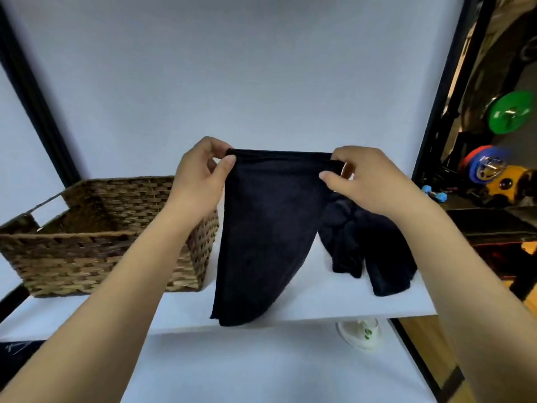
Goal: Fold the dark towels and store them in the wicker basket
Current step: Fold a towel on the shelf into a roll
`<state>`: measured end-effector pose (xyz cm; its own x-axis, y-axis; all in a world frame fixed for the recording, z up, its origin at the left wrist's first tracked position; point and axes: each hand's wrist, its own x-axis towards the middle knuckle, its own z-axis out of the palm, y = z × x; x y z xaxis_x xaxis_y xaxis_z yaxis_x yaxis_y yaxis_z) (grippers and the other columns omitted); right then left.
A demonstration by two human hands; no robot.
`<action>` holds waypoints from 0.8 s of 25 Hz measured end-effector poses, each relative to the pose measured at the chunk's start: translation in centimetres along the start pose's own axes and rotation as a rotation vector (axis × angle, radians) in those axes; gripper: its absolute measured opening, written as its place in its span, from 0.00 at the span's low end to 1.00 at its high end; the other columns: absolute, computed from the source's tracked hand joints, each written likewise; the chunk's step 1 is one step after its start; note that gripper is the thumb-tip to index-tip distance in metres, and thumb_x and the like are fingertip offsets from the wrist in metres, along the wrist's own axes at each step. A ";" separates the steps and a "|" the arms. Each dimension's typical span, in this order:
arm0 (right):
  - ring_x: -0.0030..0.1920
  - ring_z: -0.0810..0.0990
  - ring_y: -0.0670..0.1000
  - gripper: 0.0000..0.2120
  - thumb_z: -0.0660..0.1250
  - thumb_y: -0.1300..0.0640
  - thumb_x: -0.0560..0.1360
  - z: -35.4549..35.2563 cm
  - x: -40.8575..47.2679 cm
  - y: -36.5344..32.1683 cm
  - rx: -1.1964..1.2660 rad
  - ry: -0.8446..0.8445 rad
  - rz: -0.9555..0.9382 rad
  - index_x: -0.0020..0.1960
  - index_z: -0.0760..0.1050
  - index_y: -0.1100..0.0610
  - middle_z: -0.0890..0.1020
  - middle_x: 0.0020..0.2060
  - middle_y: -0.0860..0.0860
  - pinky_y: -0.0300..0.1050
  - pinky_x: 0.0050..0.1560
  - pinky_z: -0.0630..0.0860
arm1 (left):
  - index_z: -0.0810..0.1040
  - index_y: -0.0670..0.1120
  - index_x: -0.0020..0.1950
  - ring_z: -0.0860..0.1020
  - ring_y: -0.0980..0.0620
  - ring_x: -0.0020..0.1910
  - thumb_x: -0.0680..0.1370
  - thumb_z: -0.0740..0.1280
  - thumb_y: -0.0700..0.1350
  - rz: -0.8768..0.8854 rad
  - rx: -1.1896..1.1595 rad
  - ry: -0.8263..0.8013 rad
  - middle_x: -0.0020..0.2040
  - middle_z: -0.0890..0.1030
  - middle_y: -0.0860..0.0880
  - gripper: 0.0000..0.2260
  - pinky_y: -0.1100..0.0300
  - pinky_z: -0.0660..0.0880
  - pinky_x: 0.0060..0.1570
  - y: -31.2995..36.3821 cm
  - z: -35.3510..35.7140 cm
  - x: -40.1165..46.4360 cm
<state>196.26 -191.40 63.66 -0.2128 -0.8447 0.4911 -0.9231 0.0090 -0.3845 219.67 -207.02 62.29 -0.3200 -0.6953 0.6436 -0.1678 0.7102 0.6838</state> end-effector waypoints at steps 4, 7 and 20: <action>0.38 0.76 0.52 0.14 0.68 0.42 0.76 -3.1 3.9 -0.6 -0.024 0.055 -0.007 0.37 0.72 0.48 0.76 0.34 0.45 0.47 0.39 0.73 | 0.78 0.50 0.51 0.73 0.62 0.34 0.81 0.67 0.44 0.019 0.063 -0.004 0.47 0.80 0.56 0.01 0.68 0.71 0.41 2.0 -0.8 4.7; 0.39 0.78 0.57 0.18 0.70 0.40 0.76 -4.1 5.6 -0.9 -0.084 0.070 -0.021 0.40 0.76 0.54 0.79 0.37 0.51 0.50 0.41 0.76 | 0.79 0.50 0.52 0.74 0.59 0.36 0.81 0.67 0.42 0.006 0.052 -0.014 0.46 0.79 0.56 0.03 0.62 0.71 0.44 3.2 -0.9 6.2; 0.29 0.69 0.45 0.17 0.70 0.44 0.77 -5.0 6.8 -0.3 0.104 0.086 -0.101 0.37 0.73 0.54 0.74 0.27 0.40 0.44 0.34 0.67 | 0.78 0.49 0.47 0.77 0.58 0.36 0.83 0.65 0.45 -0.161 -0.112 -0.036 0.43 0.82 0.53 0.05 0.68 0.70 0.38 5.2 -1.6 6.9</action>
<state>193.51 -194.43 71.04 -0.1512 -0.7895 0.5948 -0.9038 -0.1333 -0.4067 218.11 -208.28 70.86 -0.3307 -0.7933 0.5112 -0.1151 0.5716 0.8124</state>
